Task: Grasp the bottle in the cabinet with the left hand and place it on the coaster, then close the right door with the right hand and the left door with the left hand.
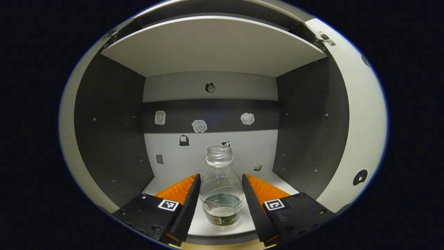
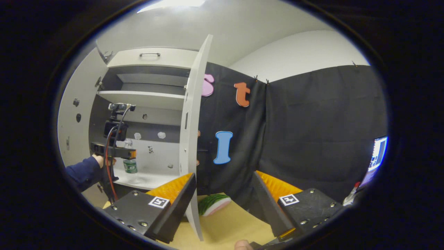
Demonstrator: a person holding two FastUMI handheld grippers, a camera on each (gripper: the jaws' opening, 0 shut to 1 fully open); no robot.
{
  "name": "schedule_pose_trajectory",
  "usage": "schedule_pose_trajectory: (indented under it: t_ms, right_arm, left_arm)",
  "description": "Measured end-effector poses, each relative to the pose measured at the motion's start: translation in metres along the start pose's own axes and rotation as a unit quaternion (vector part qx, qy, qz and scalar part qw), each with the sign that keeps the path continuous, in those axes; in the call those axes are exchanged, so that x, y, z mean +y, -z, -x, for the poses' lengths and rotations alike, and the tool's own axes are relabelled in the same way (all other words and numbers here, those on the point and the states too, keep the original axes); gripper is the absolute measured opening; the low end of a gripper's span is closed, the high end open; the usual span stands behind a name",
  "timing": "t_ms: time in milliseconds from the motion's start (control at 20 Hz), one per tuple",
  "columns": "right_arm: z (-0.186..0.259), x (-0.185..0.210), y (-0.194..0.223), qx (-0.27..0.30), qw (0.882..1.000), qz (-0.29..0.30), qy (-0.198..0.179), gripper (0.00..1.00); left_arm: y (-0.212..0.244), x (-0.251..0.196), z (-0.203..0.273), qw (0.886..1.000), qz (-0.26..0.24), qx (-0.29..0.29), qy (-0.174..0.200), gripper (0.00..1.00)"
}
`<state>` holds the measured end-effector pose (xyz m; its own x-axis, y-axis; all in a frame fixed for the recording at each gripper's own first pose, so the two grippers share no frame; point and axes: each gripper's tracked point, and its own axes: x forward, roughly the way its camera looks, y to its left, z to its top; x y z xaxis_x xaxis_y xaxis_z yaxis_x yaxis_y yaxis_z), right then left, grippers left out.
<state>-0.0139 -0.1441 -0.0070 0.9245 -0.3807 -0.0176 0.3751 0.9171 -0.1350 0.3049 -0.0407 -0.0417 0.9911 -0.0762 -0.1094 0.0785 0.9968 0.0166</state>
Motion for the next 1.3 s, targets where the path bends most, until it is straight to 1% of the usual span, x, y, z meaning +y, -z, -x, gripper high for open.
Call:
schedule_pose_trajectory:
  t_ms: [50,100,300,350,400,450,500,550,600,650,700,850,1050,1300]
  right_arm:
    - [0.000,-0.001,0.000,0.000,1.000,-0.002,0.000,0.95]
    - [0.001,-0.003,0.000,-0.001,1.000,-0.004,-0.001,0.99]
    - [0.004,-0.006,-0.001,-0.004,1.000,-0.008,-0.010,0.99]
    - [0.005,-0.007,-0.002,-0.005,1.000,-0.009,-0.014,0.95]
    - [0.007,-0.007,-0.002,-0.005,1.000,-0.011,-0.019,0.95]
    - [0.009,-0.007,-0.002,-0.005,1.000,-0.013,-0.024,0.99]
    - [0.010,-0.006,-0.003,-0.004,0.999,-0.015,-0.029,0.99]
    - [0.010,-0.007,-0.003,-0.005,0.999,-0.017,-0.033,0.95]
    - [0.011,-0.006,-0.004,-0.006,0.999,-0.018,-0.037,0.99]
    - [0.014,-0.006,-0.003,-0.007,0.999,-0.018,-0.042,0.99]
    - [0.015,-0.006,-0.004,-0.008,0.999,-0.018,-0.045,0.99]
    - [0.018,-0.005,-0.006,-0.010,0.998,-0.021,-0.056,0.99]
    - [0.021,-0.004,-0.012,-0.019,0.997,-0.020,-0.067,0.99]
    - [0.021,-0.006,-0.020,-0.026,0.997,-0.022,-0.069,0.99]
  left_arm:
    - [-0.001,0.000,0.003,1.000,0.003,0.001,0.005,0.75]
    - [-0.001,-0.002,0.008,1.000,0.008,0.001,0.010,0.74]
    - [-0.006,-0.008,0.043,0.999,0.024,-0.003,0.042,0.73]
    - [-0.007,-0.010,0.054,0.998,0.026,-0.002,0.050,0.73]
    - [-0.009,-0.011,0.066,0.998,0.028,-0.003,0.059,0.74]
    - [-0.008,-0.012,0.077,0.997,0.030,-0.002,0.067,0.73]
    - [-0.007,-0.014,0.089,0.997,0.032,0.000,0.077,0.73]
    - [-0.005,-0.015,0.100,0.996,0.033,0.004,0.085,0.73]
    - [-0.001,-0.014,0.111,0.995,0.033,0.007,0.090,0.73]
    - [0.003,-0.013,0.122,0.995,0.033,0.010,0.093,0.72]
    - [0.010,-0.011,0.132,0.995,0.031,0.015,0.095,0.73]
    - [0.033,-0.005,0.156,0.994,0.031,0.027,0.099,0.73]
    - [0.073,0.001,0.180,0.992,0.053,0.037,0.108,0.73]
    - [0.134,-0.003,0.198,0.988,0.053,0.036,0.138,0.73]
